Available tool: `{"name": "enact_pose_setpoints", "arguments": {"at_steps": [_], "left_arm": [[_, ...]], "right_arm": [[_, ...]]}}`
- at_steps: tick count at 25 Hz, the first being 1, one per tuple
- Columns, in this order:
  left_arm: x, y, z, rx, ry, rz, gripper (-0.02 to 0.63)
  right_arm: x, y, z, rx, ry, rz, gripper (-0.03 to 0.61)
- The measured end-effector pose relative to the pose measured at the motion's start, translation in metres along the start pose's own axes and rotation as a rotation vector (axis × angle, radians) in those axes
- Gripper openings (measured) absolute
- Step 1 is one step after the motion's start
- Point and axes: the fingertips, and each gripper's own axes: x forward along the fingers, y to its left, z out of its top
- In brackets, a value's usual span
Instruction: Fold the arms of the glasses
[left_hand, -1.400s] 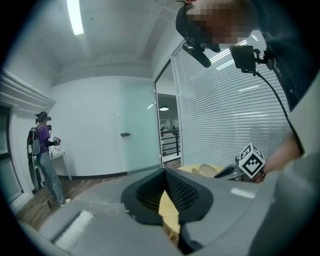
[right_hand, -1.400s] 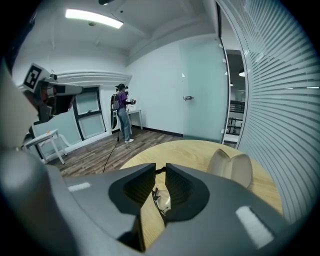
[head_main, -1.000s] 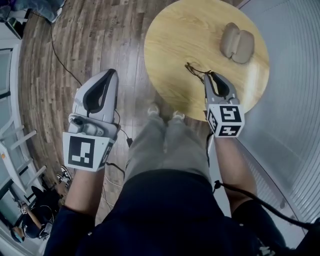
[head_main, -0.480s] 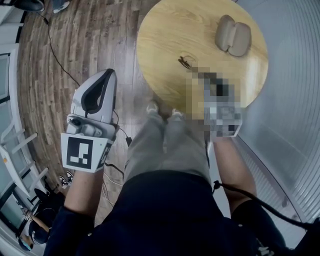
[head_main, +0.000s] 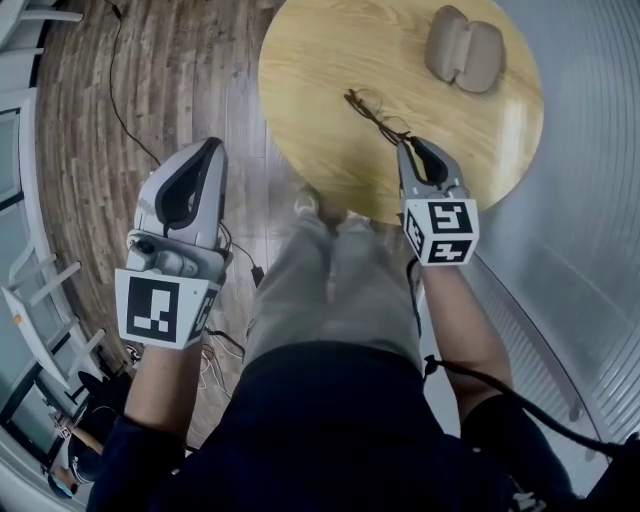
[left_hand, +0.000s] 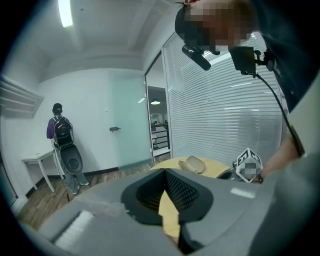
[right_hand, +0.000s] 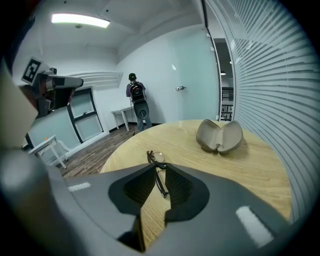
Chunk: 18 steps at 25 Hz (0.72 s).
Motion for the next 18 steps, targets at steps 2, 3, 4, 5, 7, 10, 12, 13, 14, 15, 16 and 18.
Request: {"name": "enact_pose_setpoints", "arguments": {"at_steps": [2, 3, 4, 5, 7, 10, 12, 13, 14, 15, 16, 18], "left_arm": [[0.004, -0.006, 0.002, 0.008, -0.013, -0.011, 0.002], [0.006, -0.009, 0.004, 0.007, -0.022, -0.017, 0.002], [0.008, -0.012, 0.004, 0.005, -0.026, -0.021, 0.002], [0.01, -0.015, 0.004, 0.005, -0.025, -0.024, 0.002], [0.013, -0.02, 0.002, 0.012, -0.015, -0.03, 0.002], [0.014, -0.023, -0.002, 0.013, -0.001, -0.035, 0.002], [0.014, -0.025, -0.003, 0.008, 0.002, -0.036, 0.002], [0.014, -0.026, -0.003, 0.008, 0.003, -0.037, 0.002], [0.014, -0.026, -0.004, 0.011, 0.004, -0.038, 0.002], [0.015, -0.027, -0.004, 0.014, 0.004, -0.038, 0.002], [0.015, -0.026, -0.003, 0.018, 0.003, -0.038, 0.002], [0.015, -0.026, -0.002, 0.024, -0.001, -0.037, 0.002]], "right_arm": [[0.002, -0.002, -0.006, 0.008, 0.003, 0.004, 0.069], [0.003, -0.003, -0.009, 0.012, 0.004, 0.006, 0.069], [0.003, -0.005, -0.013, 0.016, 0.006, 0.006, 0.067], [0.003, -0.007, -0.016, 0.018, 0.007, 0.005, 0.056], [0.004, -0.01, -0.023, 0.02, 0.012, 0.006, 0.055], [0.005, -0.011, -0.03, 0.023, 0.022, 0.009, 0.055], [0.006, -0.009, -0.035, 0.024, 0.031, 0.014, 0.055], [0.007, -0.008, -0.038, 0.024, 0.034, 0.018, 0.054], [0.008, -0.007, -0.04, 0.024, 0.037, 0.021, 0.054], [0.01, -0.007, -0.042, 0.024, 0.04, 0.023, 0.054], [0.012, -0.007, -0.044, 0.025, 0.043, 0.024, 0.054], [0.013, -0.006, -0.047, 0.026, 0.048, 0.025, 0.054]]}}
